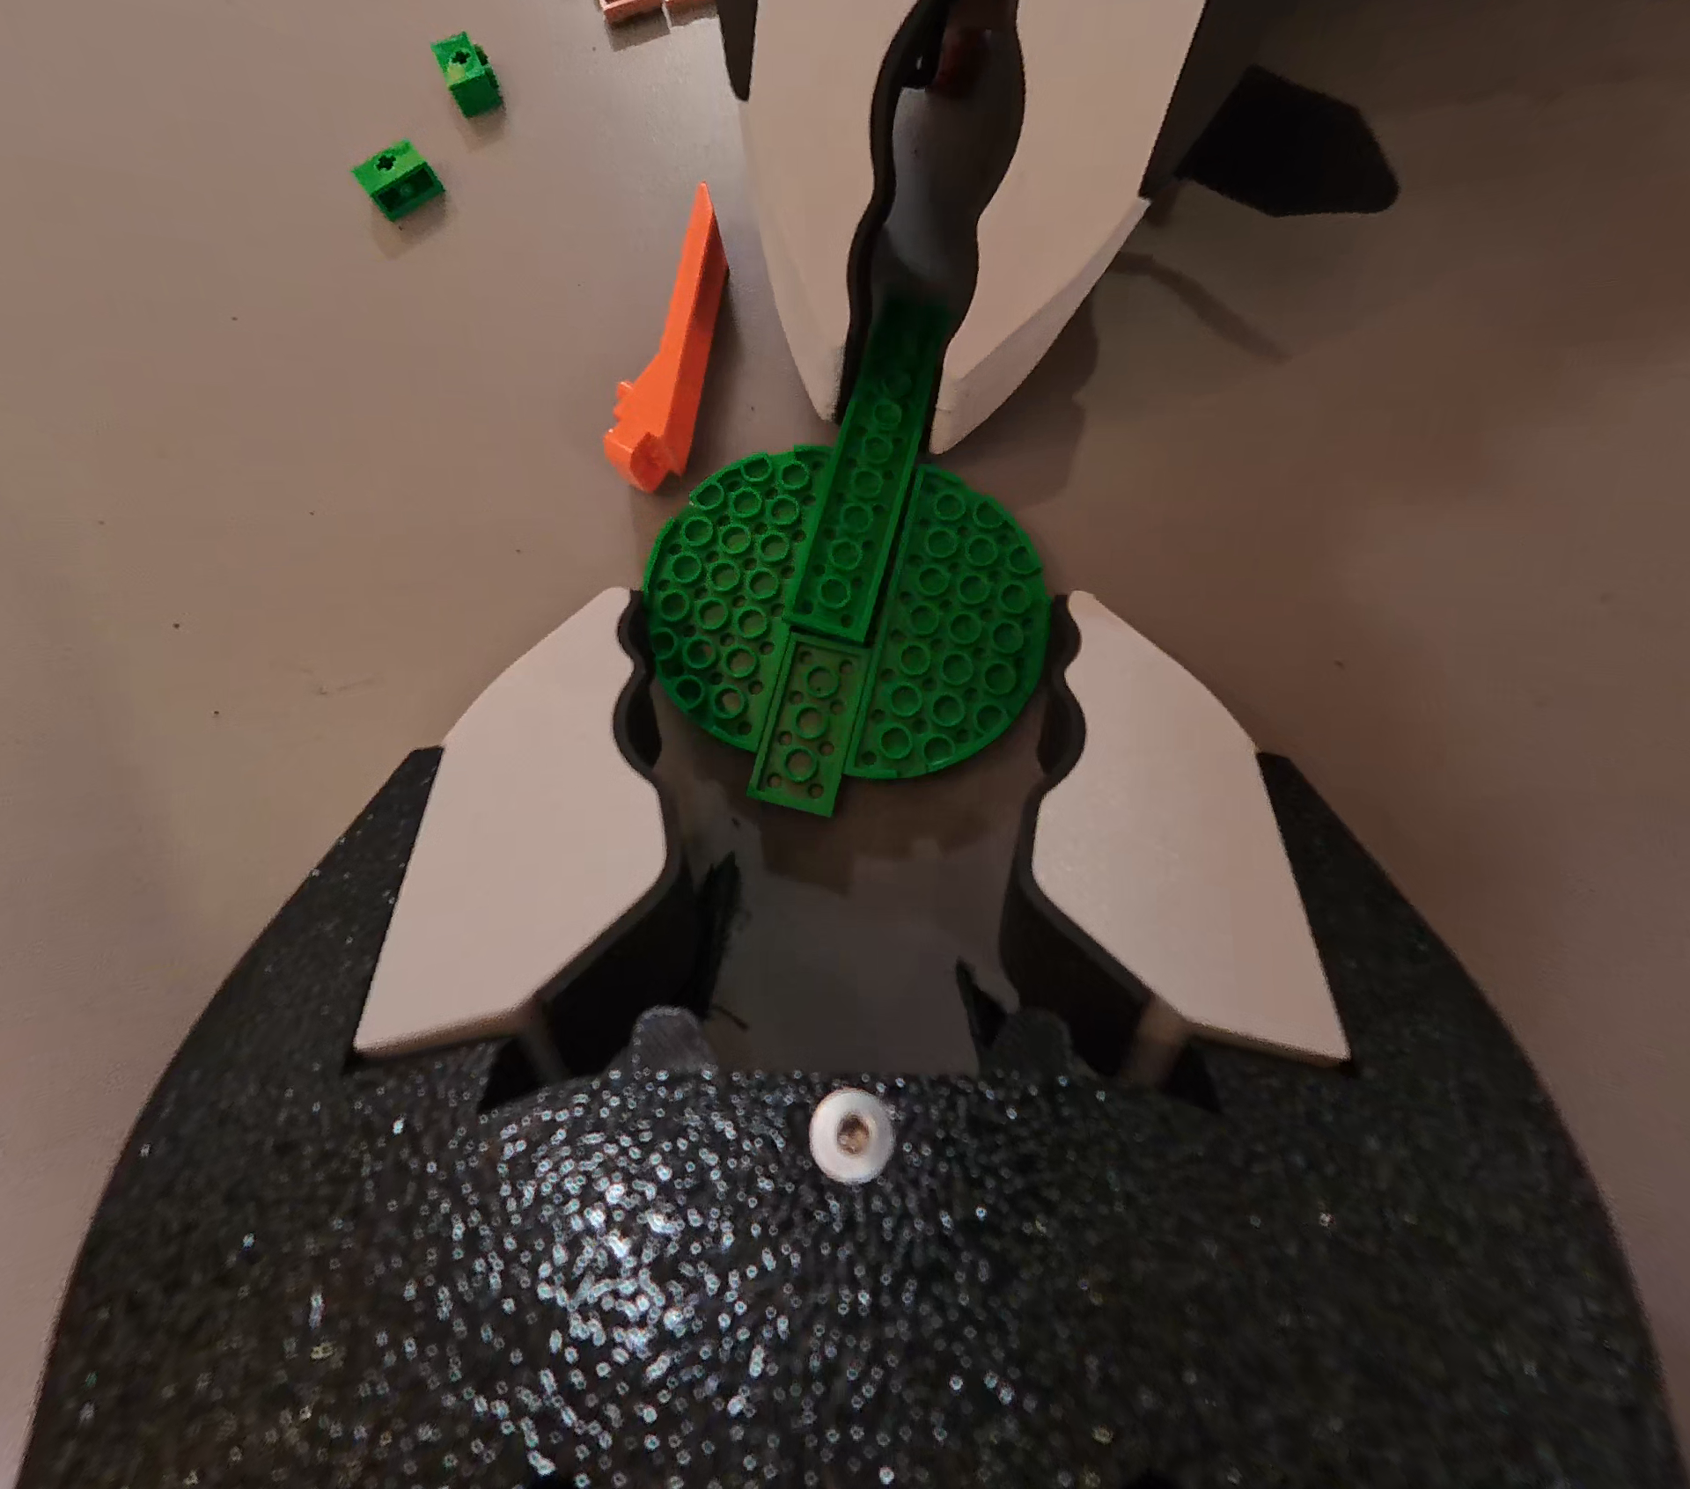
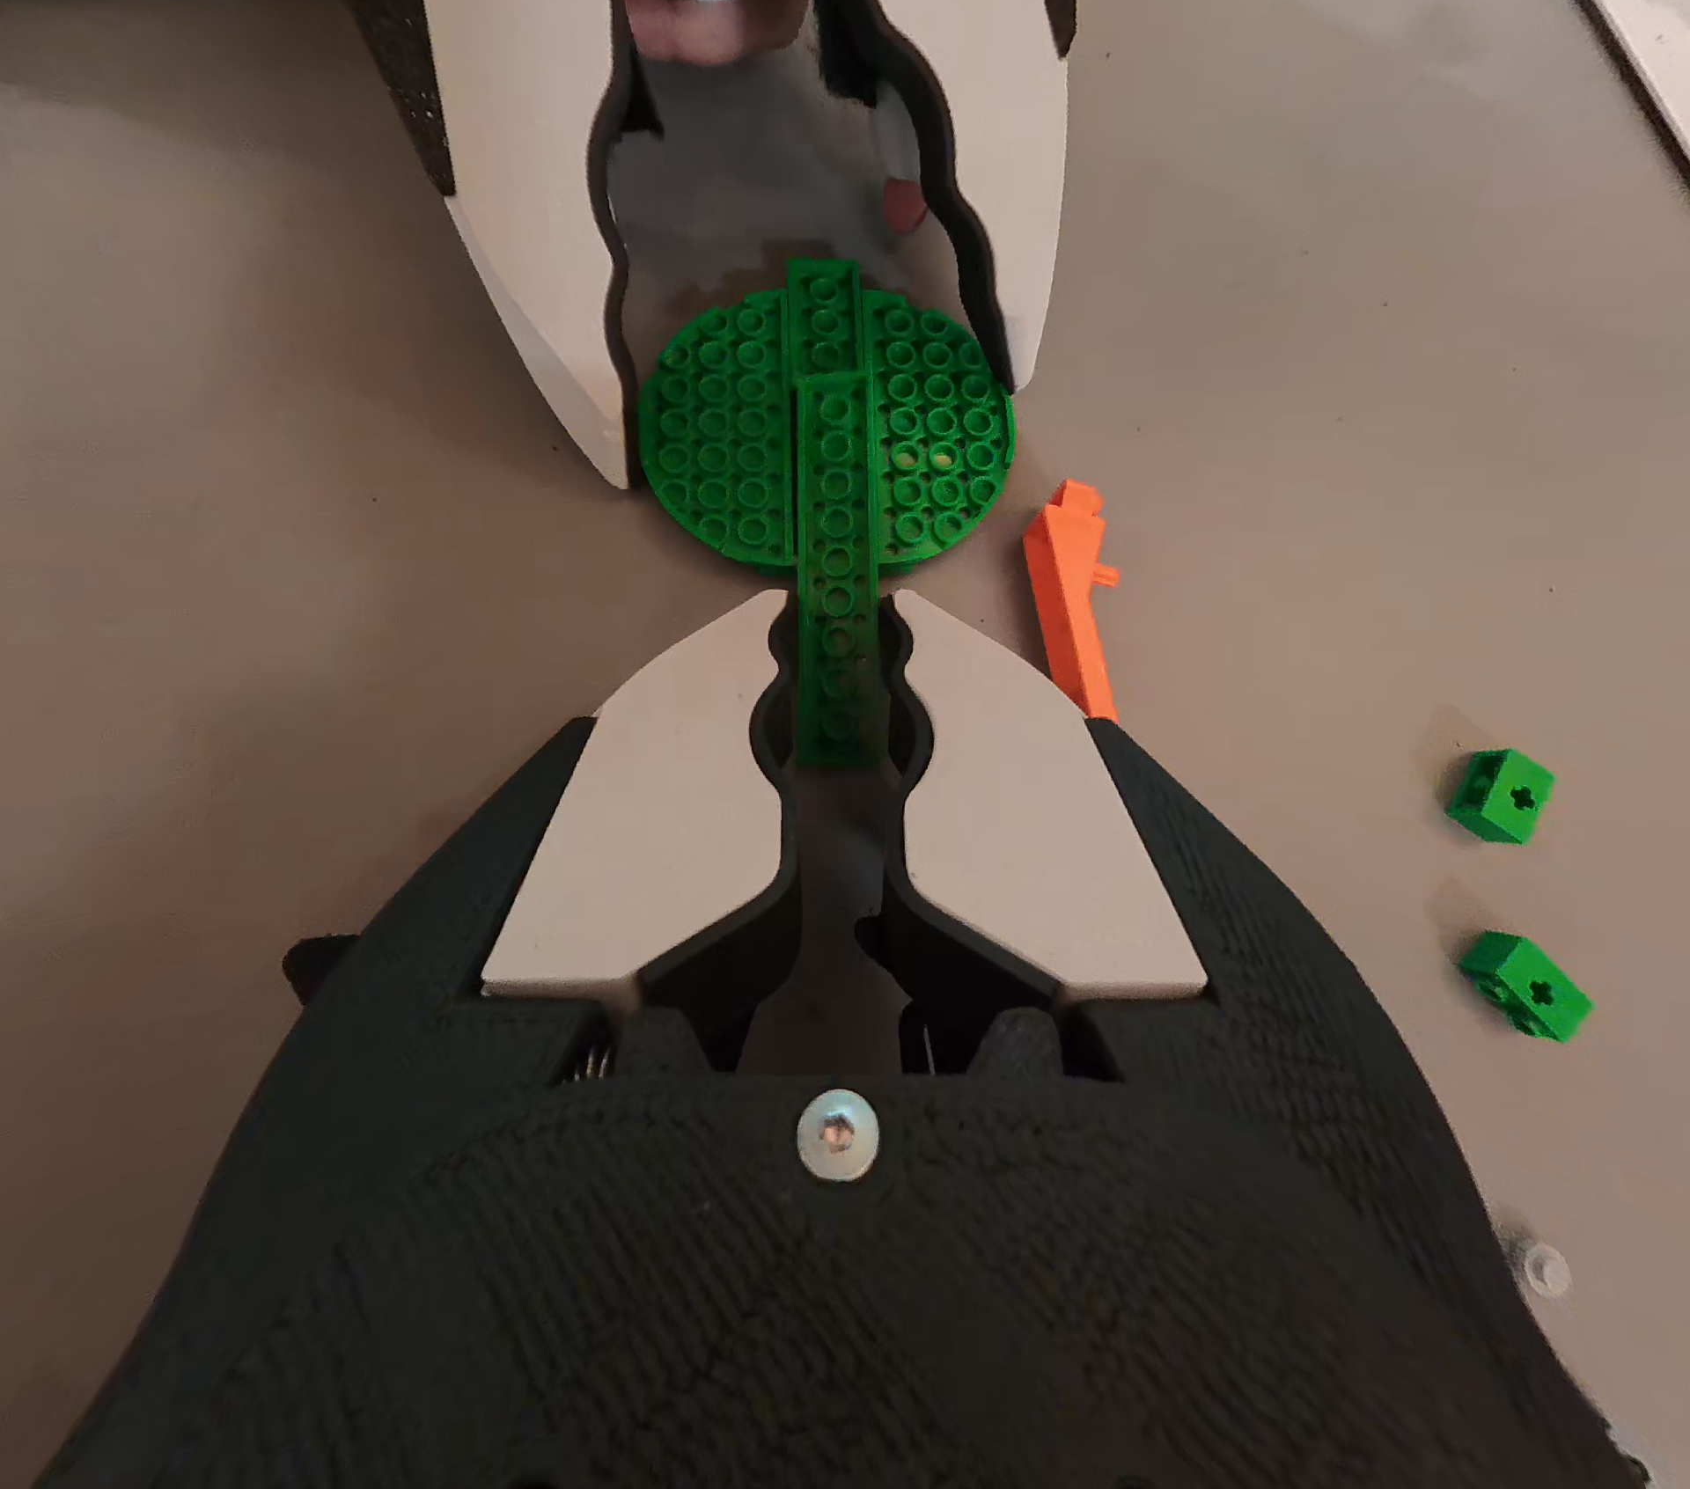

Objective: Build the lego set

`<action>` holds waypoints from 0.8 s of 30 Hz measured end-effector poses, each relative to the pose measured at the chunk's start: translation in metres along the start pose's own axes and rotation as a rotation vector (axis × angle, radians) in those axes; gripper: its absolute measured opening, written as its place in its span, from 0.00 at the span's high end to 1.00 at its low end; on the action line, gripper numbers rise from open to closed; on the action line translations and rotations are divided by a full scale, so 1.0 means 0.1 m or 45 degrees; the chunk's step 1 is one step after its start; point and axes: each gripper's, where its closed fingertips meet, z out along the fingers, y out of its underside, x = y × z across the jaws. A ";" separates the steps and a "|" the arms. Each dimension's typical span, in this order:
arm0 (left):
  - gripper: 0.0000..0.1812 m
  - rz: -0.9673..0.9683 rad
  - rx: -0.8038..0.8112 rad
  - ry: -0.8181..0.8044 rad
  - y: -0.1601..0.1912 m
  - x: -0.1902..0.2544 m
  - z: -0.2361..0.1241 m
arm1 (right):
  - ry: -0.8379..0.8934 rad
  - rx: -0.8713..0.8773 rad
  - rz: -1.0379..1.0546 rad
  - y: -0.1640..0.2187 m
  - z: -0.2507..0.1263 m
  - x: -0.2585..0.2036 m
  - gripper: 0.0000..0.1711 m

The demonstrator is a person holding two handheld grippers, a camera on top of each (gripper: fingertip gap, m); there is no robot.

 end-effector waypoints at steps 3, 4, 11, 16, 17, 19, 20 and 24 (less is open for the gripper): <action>0.55 0.011 0.008 0.009 0.00 0.01 0.00 | -0.009 -0.006 0.000 0.00 0.00 -0.02 0.91; 0.55 0.014 0.009 0.010 0.00 0.01 -0.01 | -0.010 -0.011 0.001 0.01 0.00 -0.02 0.91; 0.55 0.034 0.020 0.010 -0.01 0.01 -0.01 | 0.008 -0.028 -0.012 0.01 0.00 -0.02 0.91; 0.55 0.032 0.021 0.017 -0.01 0.02 0.00 | 0.004 -0.031 -0.002 0.01 0.00 -0.02 0.91; 0.55 0.032 0.021 0.018 -0.01 0.02 0.00 | 0.009 -0.032 -0.001 0.01 0.00 -0.02 0.91; 0.55 0.032 0.020 0.018 -0.01 0.02 0.00 | 0.014 -0.034 -0.002 0.02 -0.01 -0.01 0.90; 0.55 0.031 0.020 0.019 -0.01 0.02 0.00 | 0.013 -0.032 -0.001 0.01 -0.01 -0.01 0.90; 0.55 0.028 0.020 0.018 -0.01 0.02 0.00 | 0.015 -0.026 0.005 0.00 -0.02 -0.01 0.89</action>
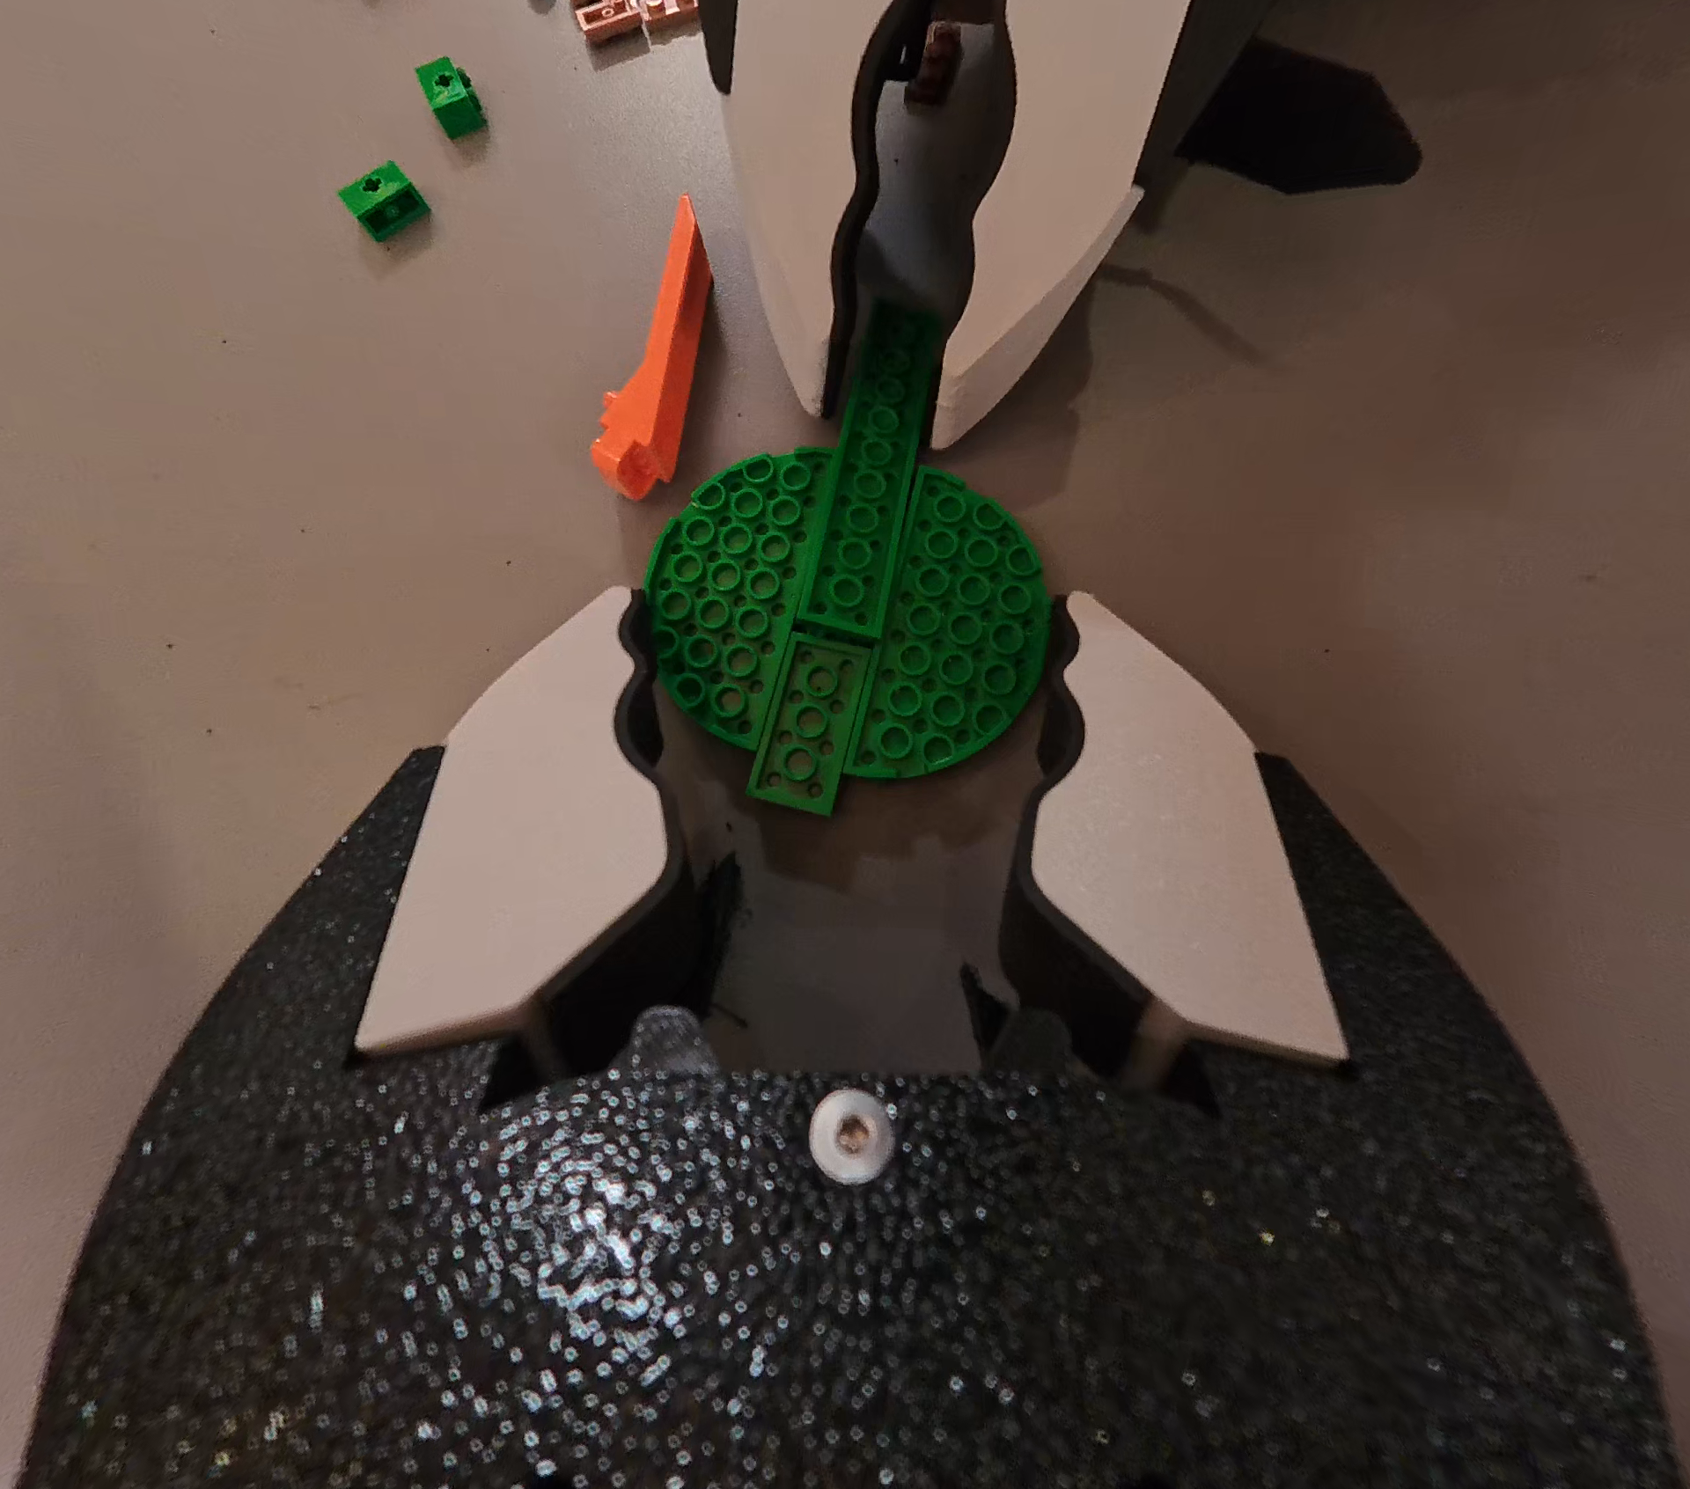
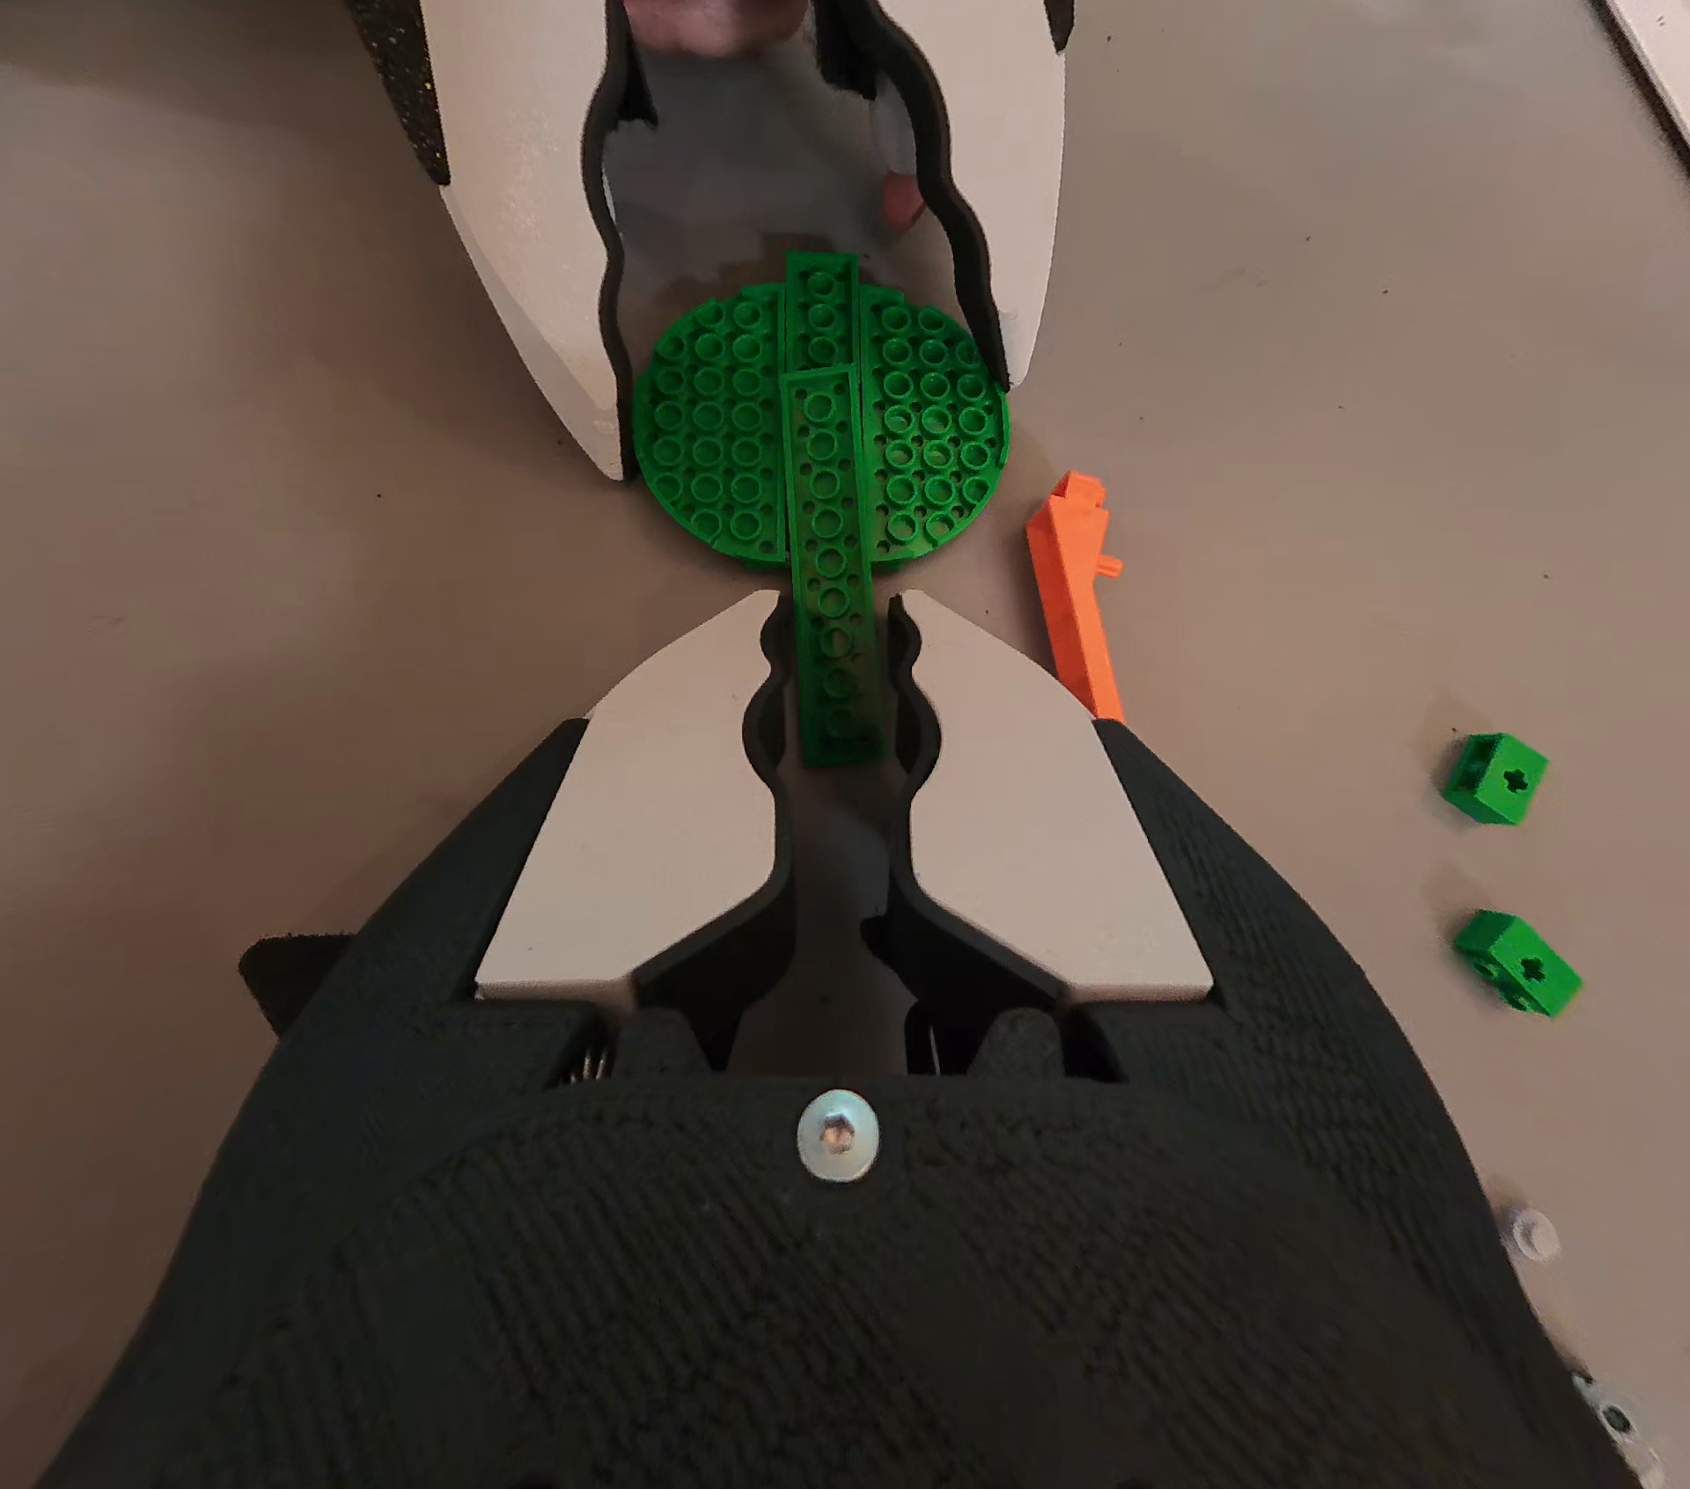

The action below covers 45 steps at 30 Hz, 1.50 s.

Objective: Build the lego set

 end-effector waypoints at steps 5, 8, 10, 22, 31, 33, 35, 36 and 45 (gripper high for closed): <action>0.55 -0.004 0.000 0.002 0.00 0.00 0.00 | -0.008 -0.001 -0.006 0.00 0.00 -0.01 0.89; 0.55 -0.007 0.000 0.003 0.00 0.00 0.00 | -0.006 -0.014 -0.016 0.01 0.01 -0.02 0.91; 0.55 -0.006 0.000 0.004 0.00 0.00 0.00 | -0.005 -0.016 -0.017 0.01 0.01 -0.02 0.91; 0.55 -0.010 0.000 0.004 0.00 0.00 0.00 | 0.018 -0.036 -0.020 0.01 0.02 -0.02 0.91; 0.55 -0.050 0.004 0.010 0.00 -0.02 0.00 | 0.048 0.025 -0.079 -0.04 -0.07 -0.01 0.80; 0.55 -0.070 0.010 0.009 0.00 -0.03 -0.01 | 0.089 0.057 -0.186 -0.09 -0.10 -0.03 0.73; 0.55 -0.092 0.020 0.009 -0.01 -0.05 -0.02 | 0.147 0.047 -0.328 -0.10 -0.08 -0.06 0.71; 0.55 -0.103 0.026 0.008 -0.02 -0.05 -0.02 | 0.172 0.026 -0.390 -0.09 -0.05 -0.08 0.71; 0.55 -0.189 0.085 0.040 -0.07 -0.06 -0.07 | 0.513 -0.063 -0.817 -0.24 0.03 0.01 0.73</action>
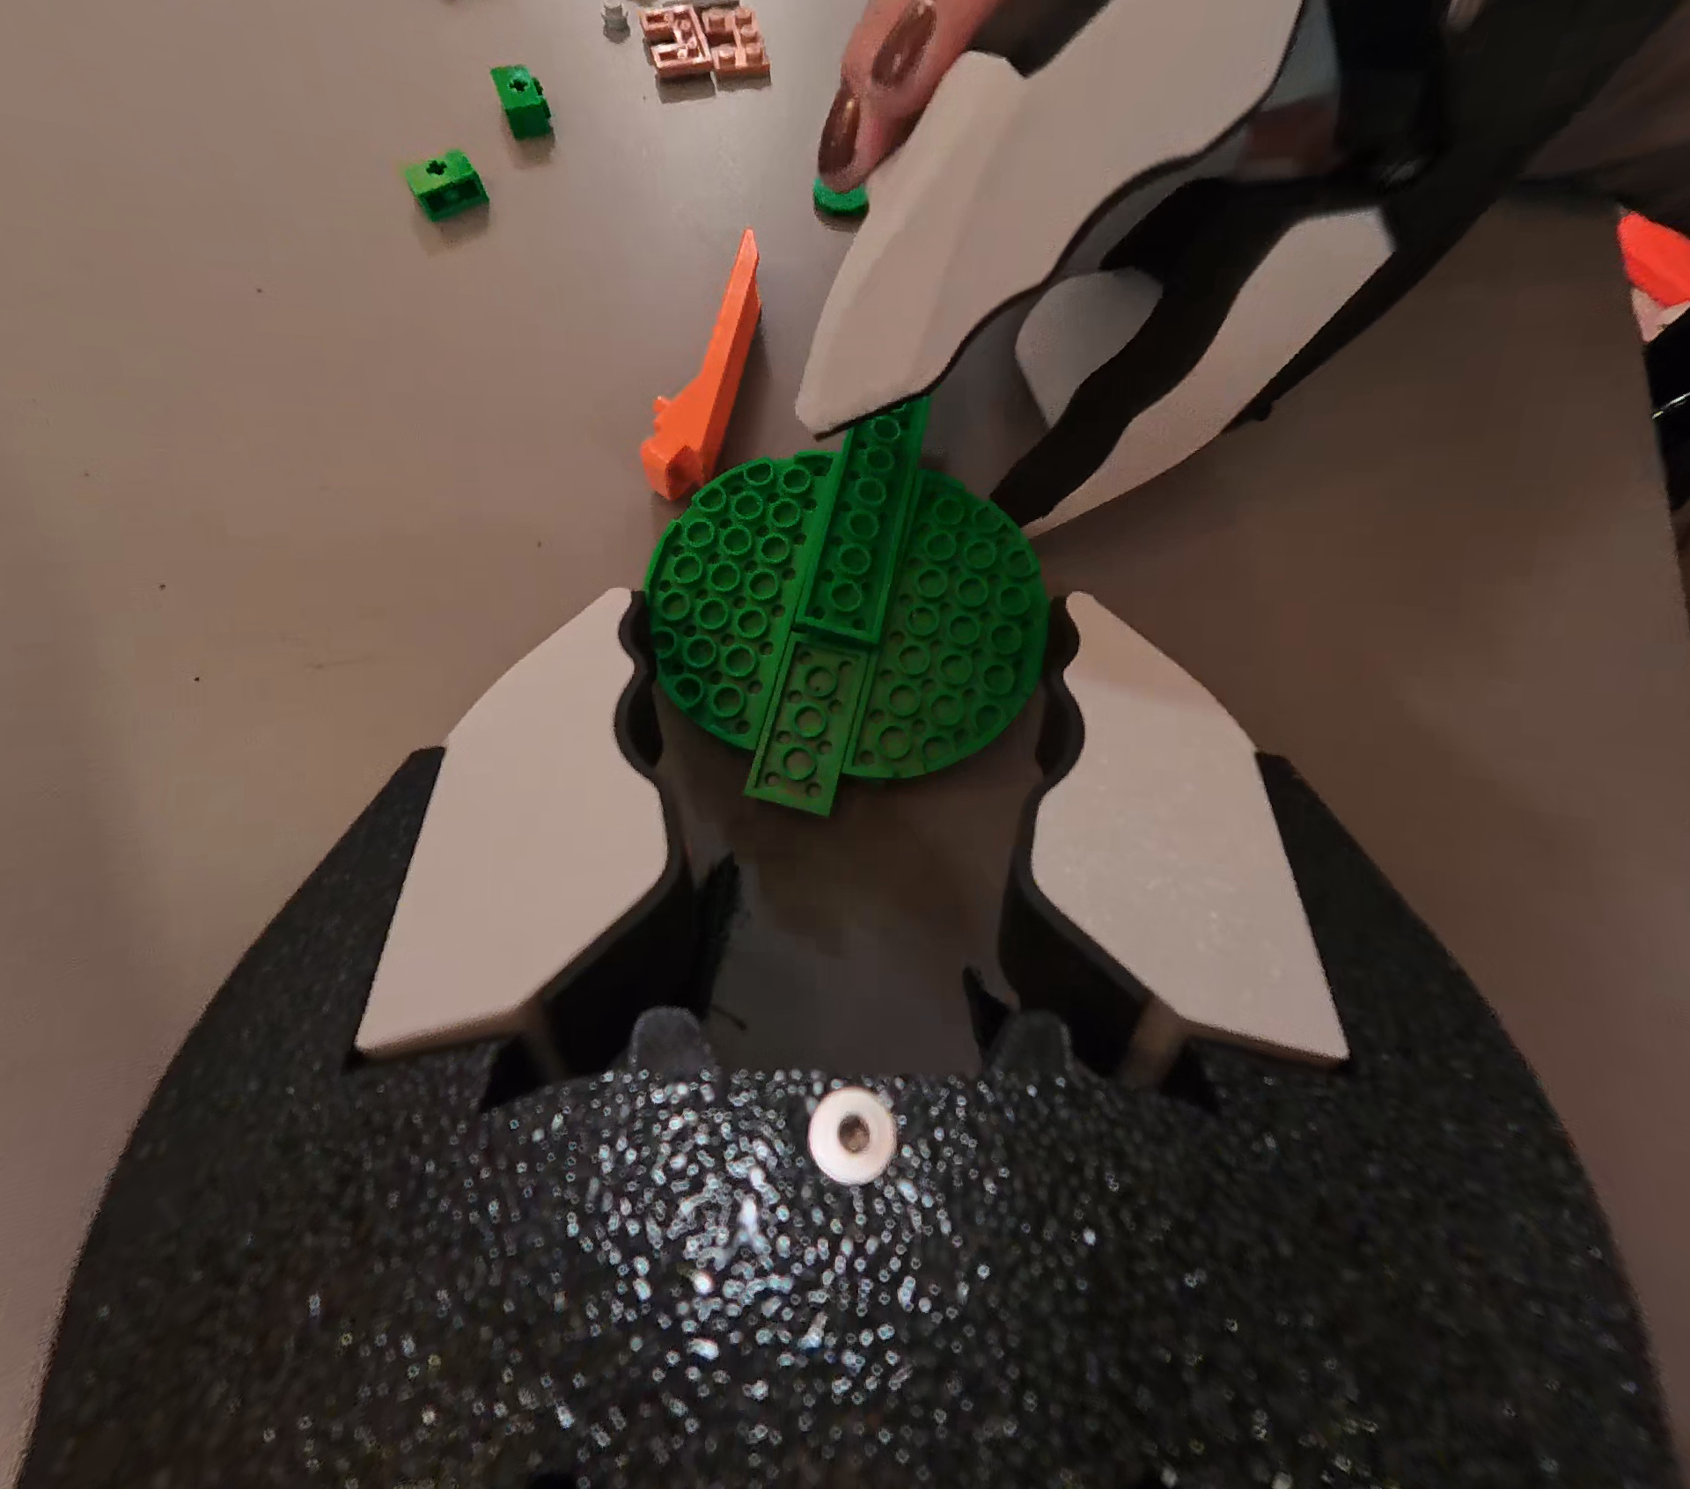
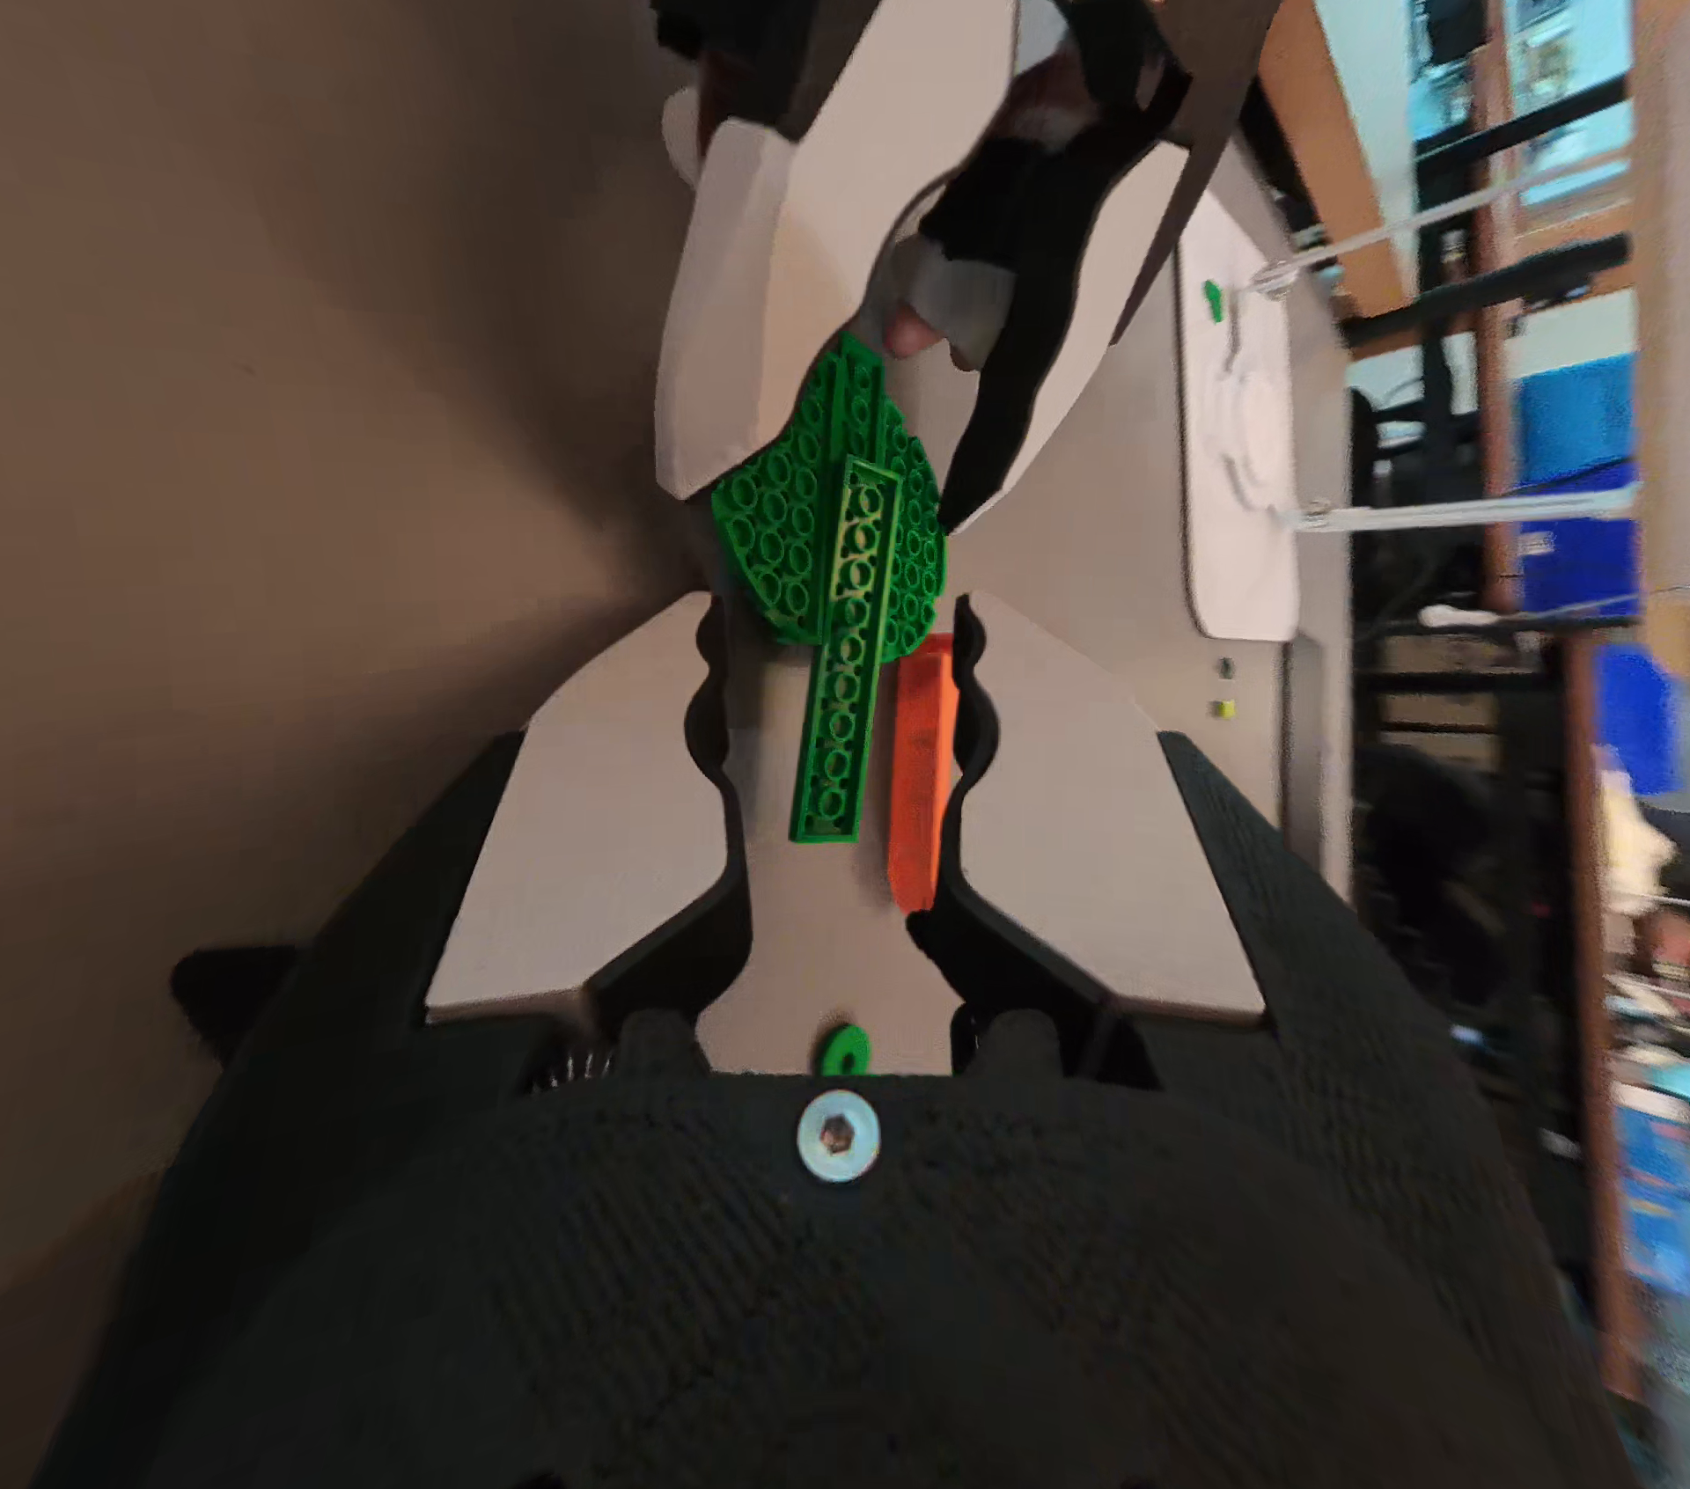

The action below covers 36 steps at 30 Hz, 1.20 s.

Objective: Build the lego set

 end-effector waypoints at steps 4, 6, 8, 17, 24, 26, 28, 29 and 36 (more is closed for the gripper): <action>0.55 -0.024 0.079 0.031 -0.12 0.04 -0.06 | 0.138 -0.068 -0.212 -0.01 0.04 0.06 0.76; 0.55 -0.031 0.122 0.049 -0.18 0.06 -0.09 | 0.191 -0.070 -0.270 -0.03 0.05 0.07 0.80; 0.55 -0.034 0.130 0.049 -0.20 0.06 -0.11 | 0.251 -0.075 -0.320 -0.04 0.06 0.11 0.86; 0.57 0.027 0.119 -0.058 -0.24 0.02 -0.10 | 0.343 -0.199 -0.432 0.03 0.04 0.21 0.93; 0.52 0.596 0.075 -0.473 -0.33 -0.14 -0.25 | 0.365 -0.168 -0.244 0.20 -0.09 0.37 0.94; 0.60 0.790 0.075 -0.652 -0.40 -0.22 -0.27 | 0.374 -0.142 -0.212 0.21 -0.13 0.39 0.94; 0.69 0.951 0.041 -0.765 -0.43 -0.24 -0.25 | 0.378 -0.121 -0.198 0.21 -0.15 0.41 0.94; 0.73 1.011 0.048 -0.812 -0.46 -0.24 -0.24 | 0.381 -0.120 -0.194 0.21 -0.15 0.41 0.94; 0.83 1.173 0.099 -0.827 -0.54 -0.08 -0.13 | 0.355 -0.078 -0.207 0.13 -0.15 0.37 0.94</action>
